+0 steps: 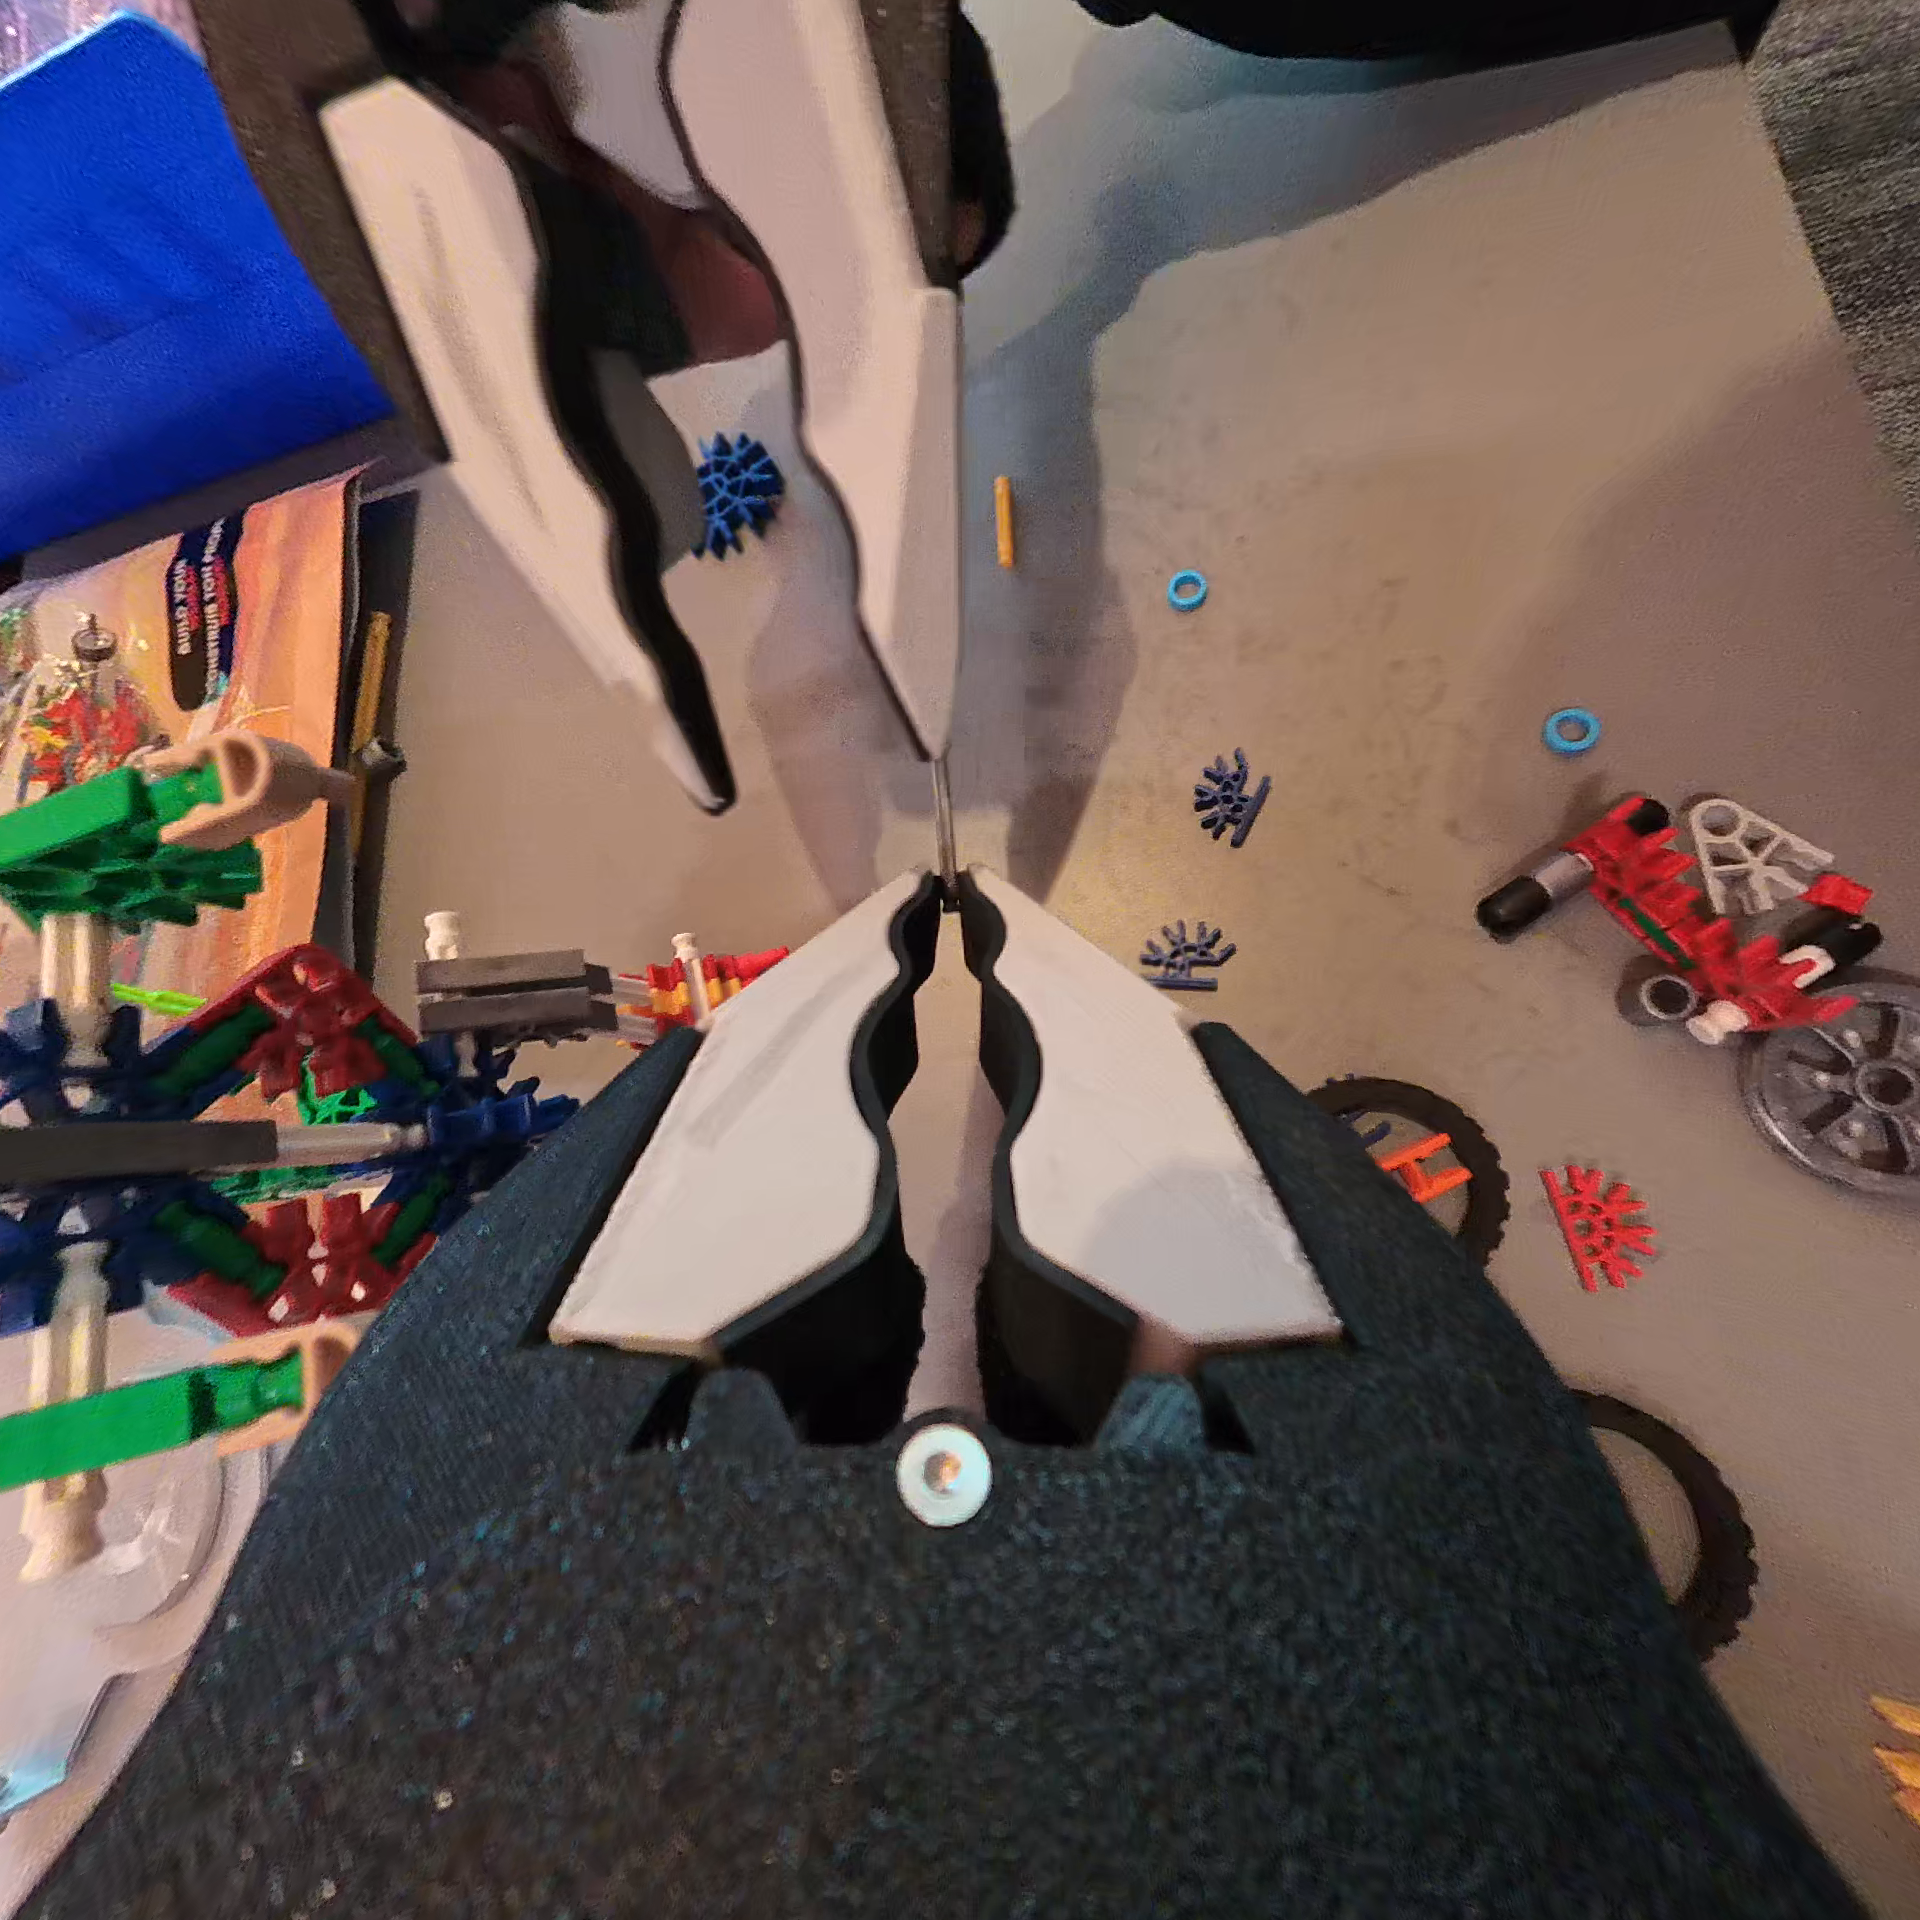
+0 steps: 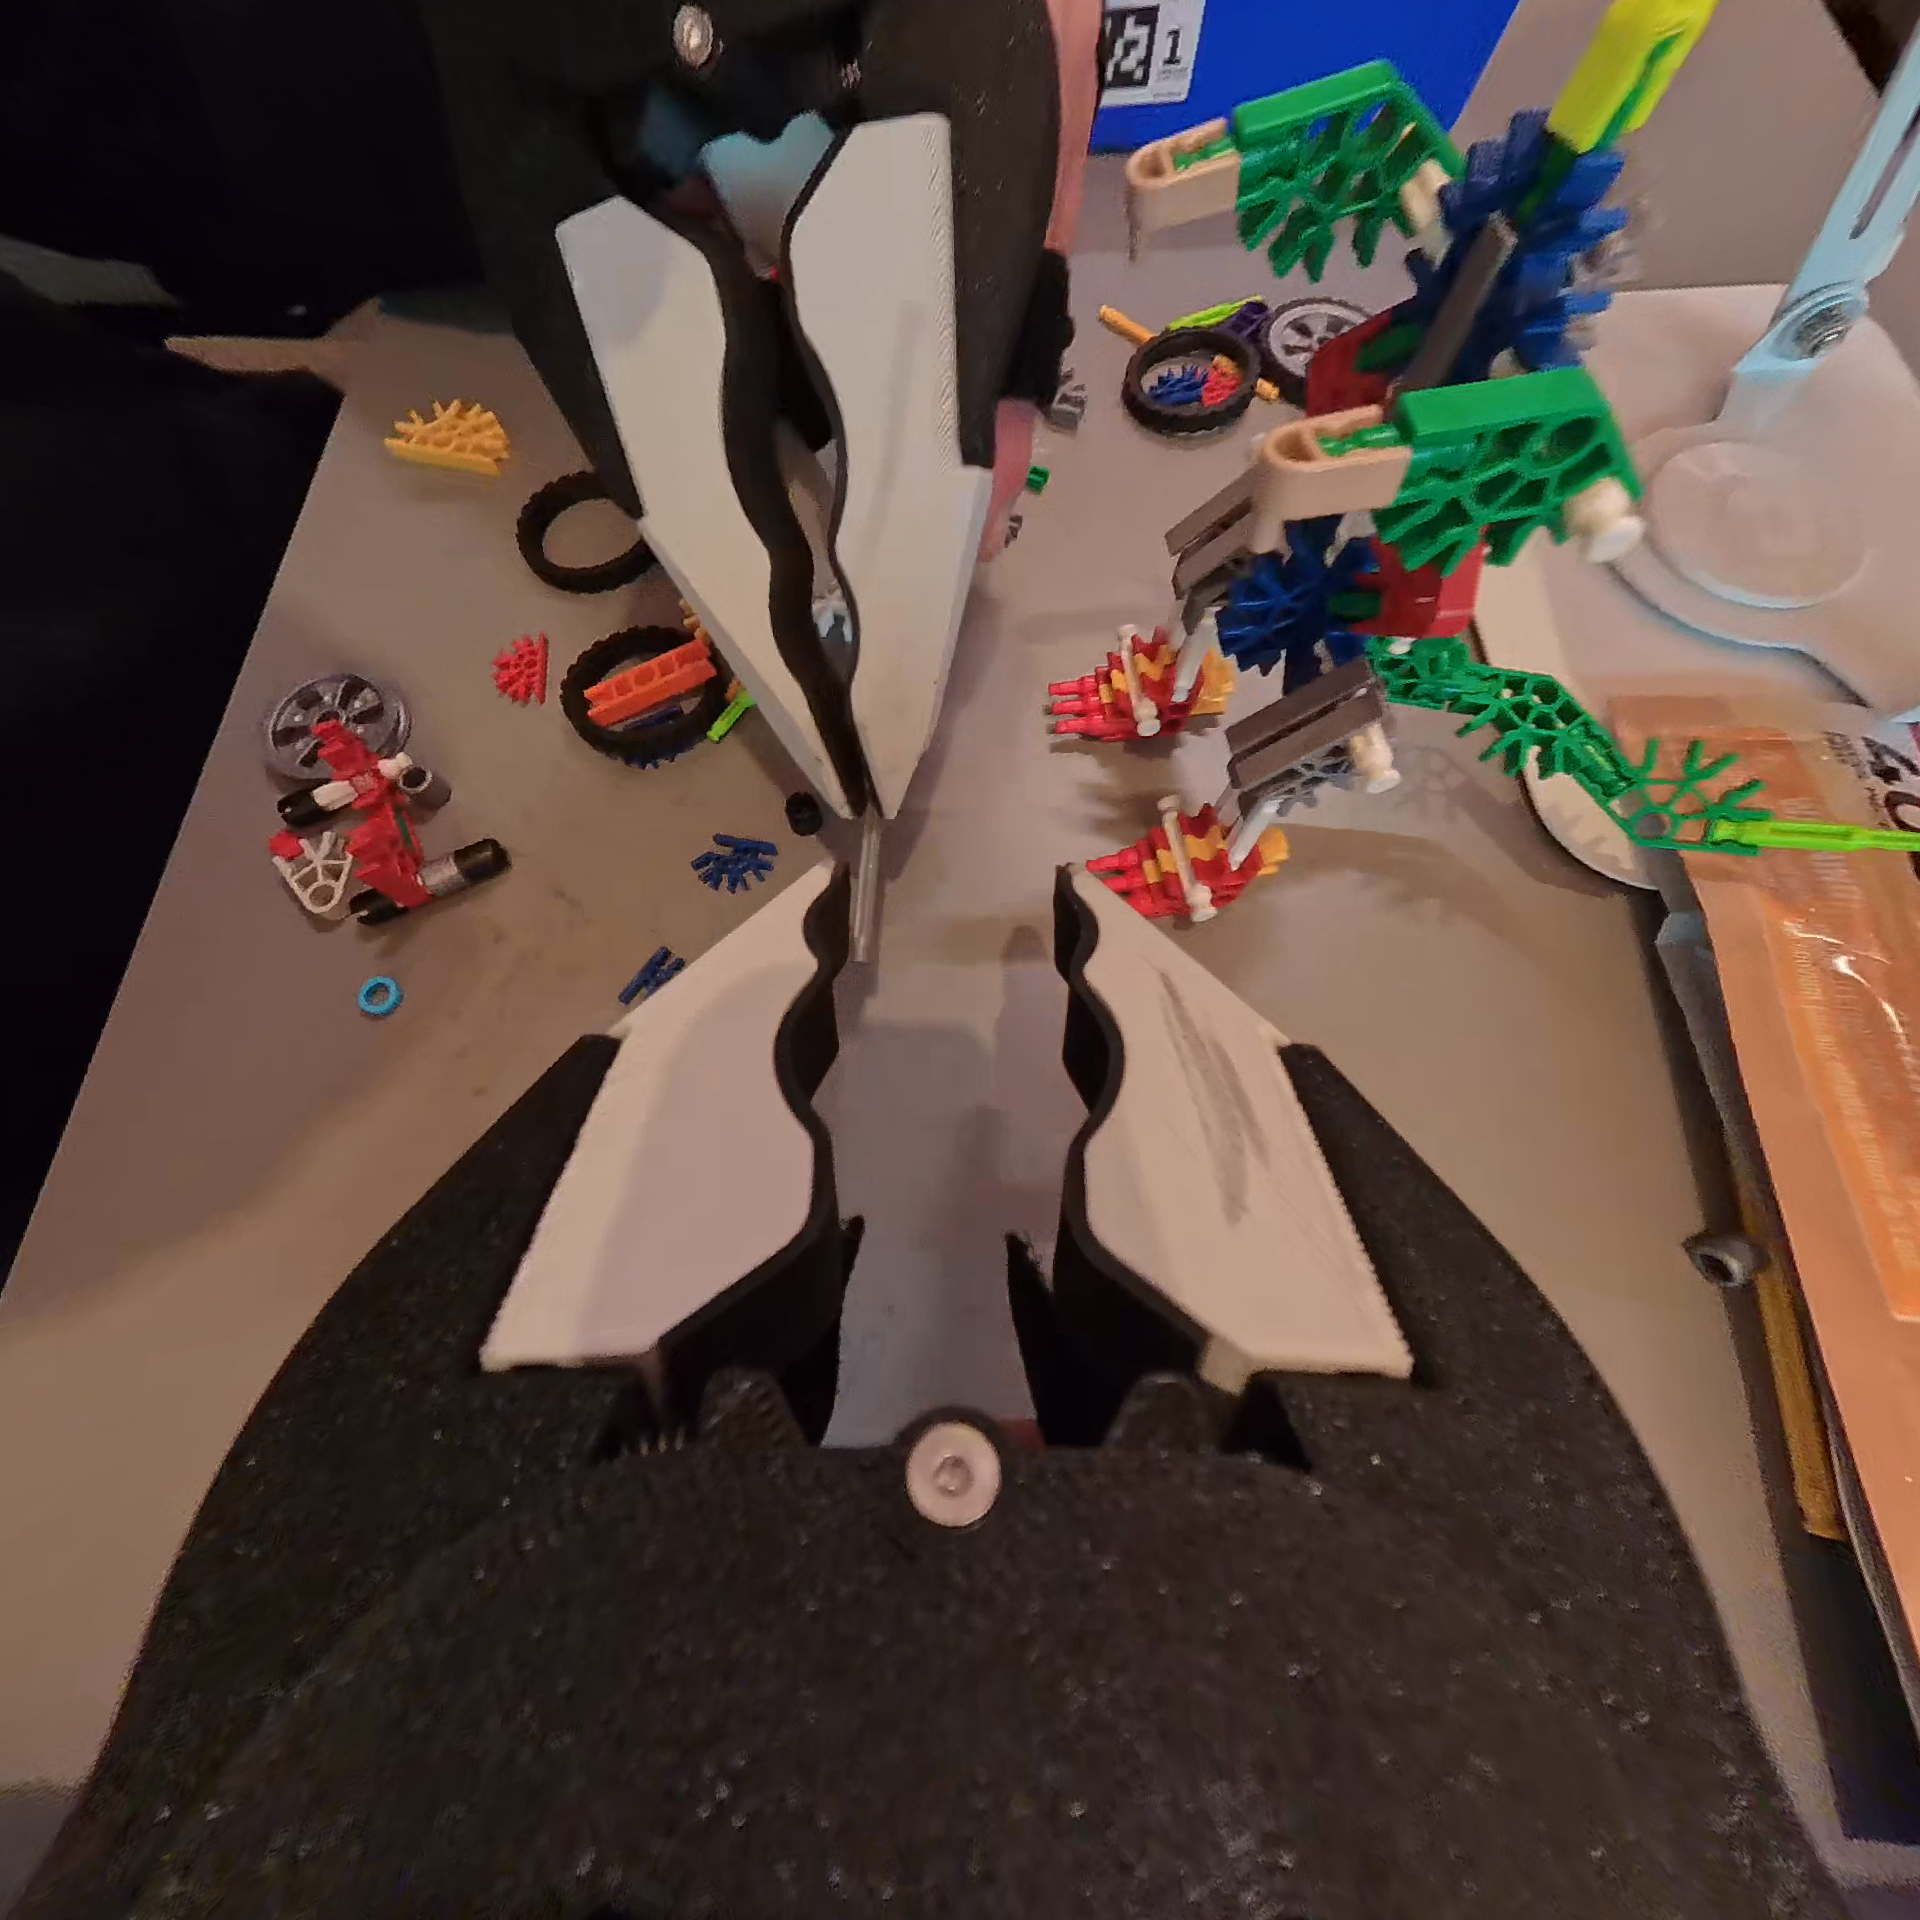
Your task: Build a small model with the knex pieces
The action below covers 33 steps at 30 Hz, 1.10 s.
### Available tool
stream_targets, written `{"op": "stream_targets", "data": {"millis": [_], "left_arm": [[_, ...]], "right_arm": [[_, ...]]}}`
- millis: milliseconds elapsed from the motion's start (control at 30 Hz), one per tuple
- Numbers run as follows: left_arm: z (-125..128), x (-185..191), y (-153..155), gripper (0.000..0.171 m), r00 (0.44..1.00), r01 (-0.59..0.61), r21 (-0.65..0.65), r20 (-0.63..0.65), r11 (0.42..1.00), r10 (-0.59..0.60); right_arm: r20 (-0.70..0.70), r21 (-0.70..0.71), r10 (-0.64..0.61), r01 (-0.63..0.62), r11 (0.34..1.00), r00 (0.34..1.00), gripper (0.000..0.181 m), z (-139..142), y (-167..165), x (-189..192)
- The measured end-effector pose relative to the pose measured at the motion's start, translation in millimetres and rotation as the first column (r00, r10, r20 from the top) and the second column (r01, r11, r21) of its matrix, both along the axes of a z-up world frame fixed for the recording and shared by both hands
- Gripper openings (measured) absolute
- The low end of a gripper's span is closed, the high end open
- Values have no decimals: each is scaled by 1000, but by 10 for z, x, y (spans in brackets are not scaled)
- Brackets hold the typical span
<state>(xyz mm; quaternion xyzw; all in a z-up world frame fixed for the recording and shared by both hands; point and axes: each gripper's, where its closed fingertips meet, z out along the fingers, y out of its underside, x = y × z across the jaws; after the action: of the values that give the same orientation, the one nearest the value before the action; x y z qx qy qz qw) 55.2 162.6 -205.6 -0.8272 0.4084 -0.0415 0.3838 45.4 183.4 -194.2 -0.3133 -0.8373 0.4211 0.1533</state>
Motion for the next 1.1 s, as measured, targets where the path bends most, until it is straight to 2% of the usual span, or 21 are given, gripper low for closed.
{"op": "stream_targets", "data": {"millis": [167, 400, 700, 833, 967, 1100], "left_arm": [[32, -36, 22, 1, 1000, -16, 17, -4, 1000, 16], [51, -49, 35, 1, 1000, -22, 30, -5, 999, 22], [132, -35, 30, 1, 1000, -19, 51, 11, 999, 19], [351, 28, -26, 1, 1000, 7, 105, 0, 994, -7], [768, 0, -75, 1, 1000, 6, 208, -31, 978, 0], [1175, -213, -48, 1, 994, -37, 280, -93, 959, 66]], "right_arm": [[30, 23, 18, -18, 1000, 999, 34, -75, -29, 34], [51, 37, 40, -42, 998, 998, 4, -125, -69, 65], [43, 24, 61, -62, 998, 997, 2, -64, -99, 106], [-24, -1, 92, -92, 996, 995, 2, 168, -165, 157], [-144, -8, 88, -90, 996, 986, 2, 582, -214, 101], [-242, 69, 78, -63, 996, 967, 2, 994, -173, -140]]}}
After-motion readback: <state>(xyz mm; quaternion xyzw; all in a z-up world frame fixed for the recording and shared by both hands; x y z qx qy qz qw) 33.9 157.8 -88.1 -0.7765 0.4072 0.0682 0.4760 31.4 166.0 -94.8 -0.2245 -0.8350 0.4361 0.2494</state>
